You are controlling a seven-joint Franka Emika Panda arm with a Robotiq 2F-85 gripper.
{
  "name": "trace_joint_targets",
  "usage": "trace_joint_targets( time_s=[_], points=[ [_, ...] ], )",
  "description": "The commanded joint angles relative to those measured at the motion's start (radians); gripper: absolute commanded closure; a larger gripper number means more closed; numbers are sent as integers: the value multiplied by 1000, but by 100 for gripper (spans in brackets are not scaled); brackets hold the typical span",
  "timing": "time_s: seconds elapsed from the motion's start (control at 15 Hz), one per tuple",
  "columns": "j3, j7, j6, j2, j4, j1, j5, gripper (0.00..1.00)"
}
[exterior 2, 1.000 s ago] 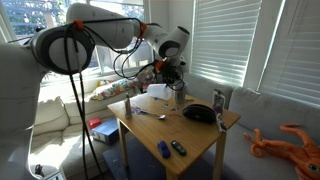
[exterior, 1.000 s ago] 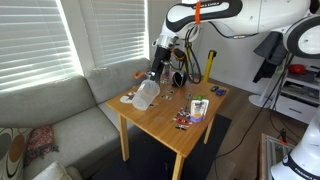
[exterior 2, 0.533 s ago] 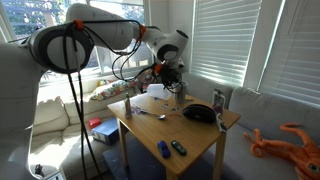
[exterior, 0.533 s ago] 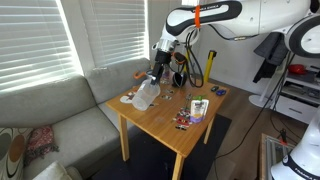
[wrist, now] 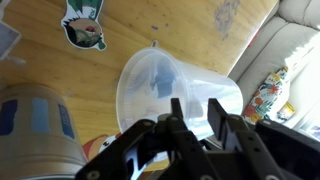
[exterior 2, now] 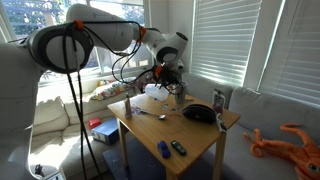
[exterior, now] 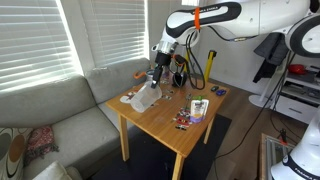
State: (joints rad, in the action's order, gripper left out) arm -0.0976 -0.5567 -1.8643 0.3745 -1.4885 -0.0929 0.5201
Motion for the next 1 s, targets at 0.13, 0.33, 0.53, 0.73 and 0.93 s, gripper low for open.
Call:
trace_joint_targets(
  time_s=[0.13,0.33,0.53,0.73,0.93],
  points=[
    [-16,-23,20,-60,-16,-11,29,100],
    [-16,-17,51,-87,-7,0,8,99],
    [-16,-5,131,-131,5,25,-48,99],
    [-12,13,247,-164,39,63,-165,99],
    [-13,27,370,-180,78,104,-310,99]
  ],
)
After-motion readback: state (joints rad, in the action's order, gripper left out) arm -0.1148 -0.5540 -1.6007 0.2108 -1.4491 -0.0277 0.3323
